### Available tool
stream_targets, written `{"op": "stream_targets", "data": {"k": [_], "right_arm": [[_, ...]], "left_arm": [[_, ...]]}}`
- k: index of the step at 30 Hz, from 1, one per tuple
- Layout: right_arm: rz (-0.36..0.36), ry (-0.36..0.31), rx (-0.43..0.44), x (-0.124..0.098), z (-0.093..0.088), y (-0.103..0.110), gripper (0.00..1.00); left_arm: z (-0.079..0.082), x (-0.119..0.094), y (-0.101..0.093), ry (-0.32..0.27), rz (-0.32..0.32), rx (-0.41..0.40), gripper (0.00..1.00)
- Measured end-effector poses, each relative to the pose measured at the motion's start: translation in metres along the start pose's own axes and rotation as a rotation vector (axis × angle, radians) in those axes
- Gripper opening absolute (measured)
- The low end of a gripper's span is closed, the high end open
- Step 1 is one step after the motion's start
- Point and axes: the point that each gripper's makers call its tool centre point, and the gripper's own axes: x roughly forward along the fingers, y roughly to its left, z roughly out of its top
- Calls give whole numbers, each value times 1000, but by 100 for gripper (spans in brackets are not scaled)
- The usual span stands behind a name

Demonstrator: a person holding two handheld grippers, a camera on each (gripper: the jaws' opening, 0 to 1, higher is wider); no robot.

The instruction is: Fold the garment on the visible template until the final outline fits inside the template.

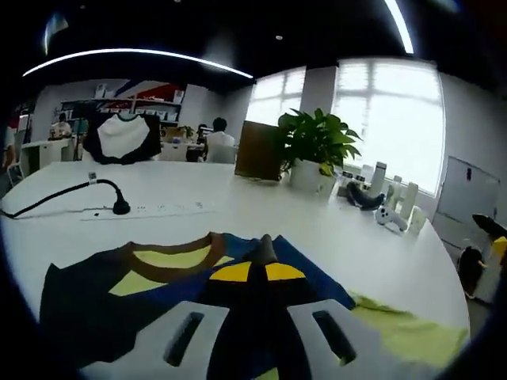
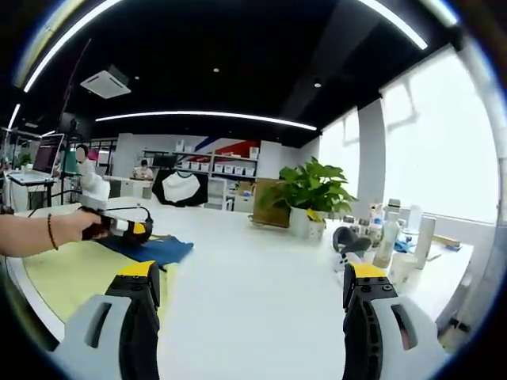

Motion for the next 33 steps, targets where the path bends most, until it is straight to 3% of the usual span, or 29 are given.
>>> {"op": "stream_targets", "data": {"k": [8,23,27,29,31,33], "right_arm": [[-1,6,0,0,-1,-1,99],[-4,14,10,0,-5,-2,99],[-2,18,14,0,-6,-1,99],[-2,18,14,-1,-6,-1,99],[-2,17,14,-1,-6,-1,99],[-4,18,15,-1,-6,-2,99]], "left_arm": [[-17,4,-3,36,-9,80,3],[-38,6,-10,75,-54,108,6],[-38,4,-12,61,-70,115,9],[-35,0,-14,45,-90,111,18],[-21,-5,-20,-17,-125,87,37],[-17,-11,-17,-10,-113,102,52]]}}
